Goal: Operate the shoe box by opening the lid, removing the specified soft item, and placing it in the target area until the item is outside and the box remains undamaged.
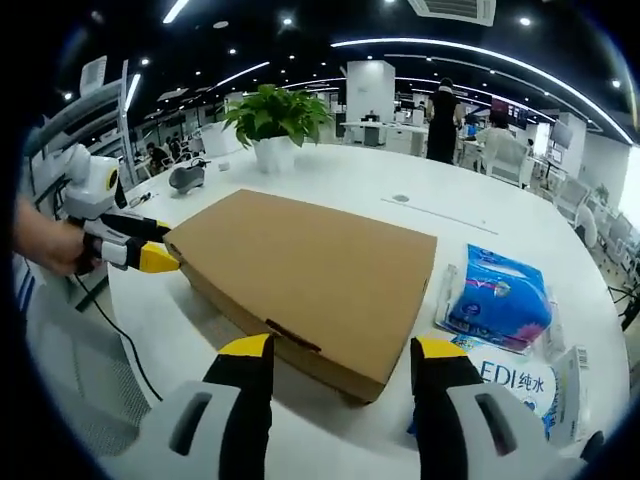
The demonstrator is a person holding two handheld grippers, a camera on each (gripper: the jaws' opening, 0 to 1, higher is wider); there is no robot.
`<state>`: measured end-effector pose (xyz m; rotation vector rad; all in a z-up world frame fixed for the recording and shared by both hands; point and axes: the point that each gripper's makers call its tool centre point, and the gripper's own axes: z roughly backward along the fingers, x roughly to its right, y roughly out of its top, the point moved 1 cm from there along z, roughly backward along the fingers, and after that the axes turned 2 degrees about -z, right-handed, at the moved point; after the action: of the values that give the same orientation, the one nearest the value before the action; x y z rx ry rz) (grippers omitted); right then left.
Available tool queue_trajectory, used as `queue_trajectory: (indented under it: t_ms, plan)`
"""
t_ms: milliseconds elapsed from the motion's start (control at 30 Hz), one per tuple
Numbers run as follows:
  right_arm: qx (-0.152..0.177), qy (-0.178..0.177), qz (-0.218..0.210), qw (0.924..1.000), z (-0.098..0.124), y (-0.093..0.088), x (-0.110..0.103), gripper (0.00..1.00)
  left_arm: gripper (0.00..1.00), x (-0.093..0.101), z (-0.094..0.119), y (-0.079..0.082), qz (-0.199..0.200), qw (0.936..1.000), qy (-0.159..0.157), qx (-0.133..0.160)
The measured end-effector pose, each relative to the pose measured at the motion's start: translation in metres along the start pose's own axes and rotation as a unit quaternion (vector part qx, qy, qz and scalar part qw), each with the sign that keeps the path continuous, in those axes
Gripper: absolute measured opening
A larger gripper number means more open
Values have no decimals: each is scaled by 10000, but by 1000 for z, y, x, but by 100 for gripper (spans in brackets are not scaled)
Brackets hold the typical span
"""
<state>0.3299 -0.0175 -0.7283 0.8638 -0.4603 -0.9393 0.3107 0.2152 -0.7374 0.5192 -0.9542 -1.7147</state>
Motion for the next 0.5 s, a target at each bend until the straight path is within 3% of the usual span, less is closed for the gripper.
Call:
queue_trajectory:
  t_ms: [500]
  plan:
    - [-6, -103, -61, 9999, -7, 4, 10, 52, 51, -1, -14, 11, -138, 9999, 4, -14]
